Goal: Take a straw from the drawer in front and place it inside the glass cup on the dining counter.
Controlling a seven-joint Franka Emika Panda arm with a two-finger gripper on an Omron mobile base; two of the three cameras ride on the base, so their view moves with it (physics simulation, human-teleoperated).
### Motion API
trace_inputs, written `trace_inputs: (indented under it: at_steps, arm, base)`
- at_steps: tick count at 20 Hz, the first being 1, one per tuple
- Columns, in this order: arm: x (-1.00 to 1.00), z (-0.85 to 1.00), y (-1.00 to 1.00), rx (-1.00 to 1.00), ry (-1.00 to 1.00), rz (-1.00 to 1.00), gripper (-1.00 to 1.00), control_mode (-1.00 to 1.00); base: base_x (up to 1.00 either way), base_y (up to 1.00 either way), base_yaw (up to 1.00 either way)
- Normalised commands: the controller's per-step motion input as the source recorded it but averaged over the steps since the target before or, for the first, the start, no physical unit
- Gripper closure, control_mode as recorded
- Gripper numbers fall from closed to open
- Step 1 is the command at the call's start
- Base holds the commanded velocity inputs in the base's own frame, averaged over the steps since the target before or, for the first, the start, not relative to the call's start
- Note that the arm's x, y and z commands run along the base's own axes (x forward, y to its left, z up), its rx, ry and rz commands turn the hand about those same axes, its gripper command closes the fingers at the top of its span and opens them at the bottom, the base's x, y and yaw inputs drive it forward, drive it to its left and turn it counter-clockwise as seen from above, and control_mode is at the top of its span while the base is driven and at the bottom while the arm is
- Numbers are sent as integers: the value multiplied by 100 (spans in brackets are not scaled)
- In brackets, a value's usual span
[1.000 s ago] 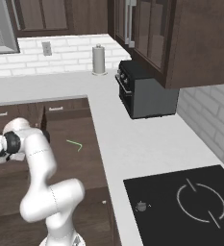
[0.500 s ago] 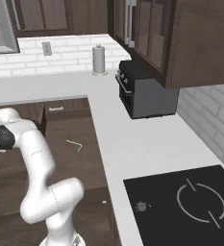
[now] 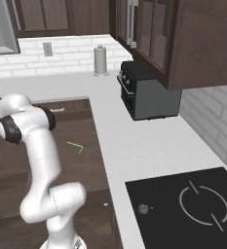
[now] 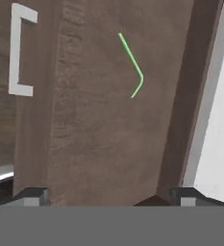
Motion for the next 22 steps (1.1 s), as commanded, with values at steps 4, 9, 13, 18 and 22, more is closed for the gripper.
trace_inputs:
  at_steps: [4, 9, 13, 18, 22]
  arm:
    - [52, -21, -84, 16, 36, -12, -100, -100]
    - [61, -61, -35, 12, 26, -7, -100, -100]
    - [40, -69, -5, 9, 13, -2, -100, -100]
    - [26, -60, 0, 11, 0, 0, -100, -100]
    - [20, -59, 0, 13, 0, 0, -100, -100]
  base:
    - [0, 0, 0]
    - [0, 0, 0]
    - [0, 0, 0]
    - [0, 0, 0]
    - [0, 0, 0]
